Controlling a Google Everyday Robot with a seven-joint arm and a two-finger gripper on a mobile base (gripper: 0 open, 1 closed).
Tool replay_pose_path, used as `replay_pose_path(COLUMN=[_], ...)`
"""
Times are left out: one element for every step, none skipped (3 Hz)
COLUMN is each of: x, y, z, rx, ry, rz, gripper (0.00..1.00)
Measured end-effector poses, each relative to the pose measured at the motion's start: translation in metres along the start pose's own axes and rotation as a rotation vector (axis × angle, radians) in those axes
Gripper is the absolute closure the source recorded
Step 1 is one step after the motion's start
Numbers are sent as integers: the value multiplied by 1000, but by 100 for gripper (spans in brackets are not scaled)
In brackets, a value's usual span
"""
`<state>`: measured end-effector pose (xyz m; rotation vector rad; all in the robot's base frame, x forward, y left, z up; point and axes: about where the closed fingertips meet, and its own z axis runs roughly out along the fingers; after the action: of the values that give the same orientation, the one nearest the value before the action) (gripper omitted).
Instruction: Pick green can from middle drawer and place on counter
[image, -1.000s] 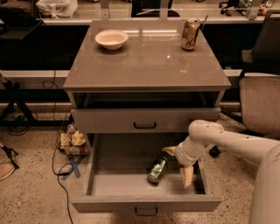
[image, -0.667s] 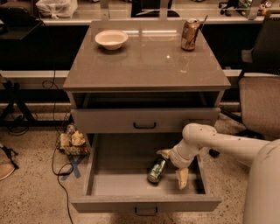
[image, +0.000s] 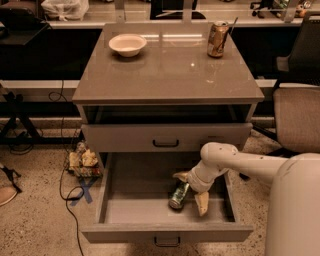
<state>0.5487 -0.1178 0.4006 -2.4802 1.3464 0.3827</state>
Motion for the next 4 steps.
replay_pose_path(x=[13,18,19,10], y=[-5,-6,-6,2], z=[8,13,13,19], rx=[-14,-24,-25,-53], ry=[14,18,18,8], rz=[27,44,44,39], gripper=[0,0,0,0])
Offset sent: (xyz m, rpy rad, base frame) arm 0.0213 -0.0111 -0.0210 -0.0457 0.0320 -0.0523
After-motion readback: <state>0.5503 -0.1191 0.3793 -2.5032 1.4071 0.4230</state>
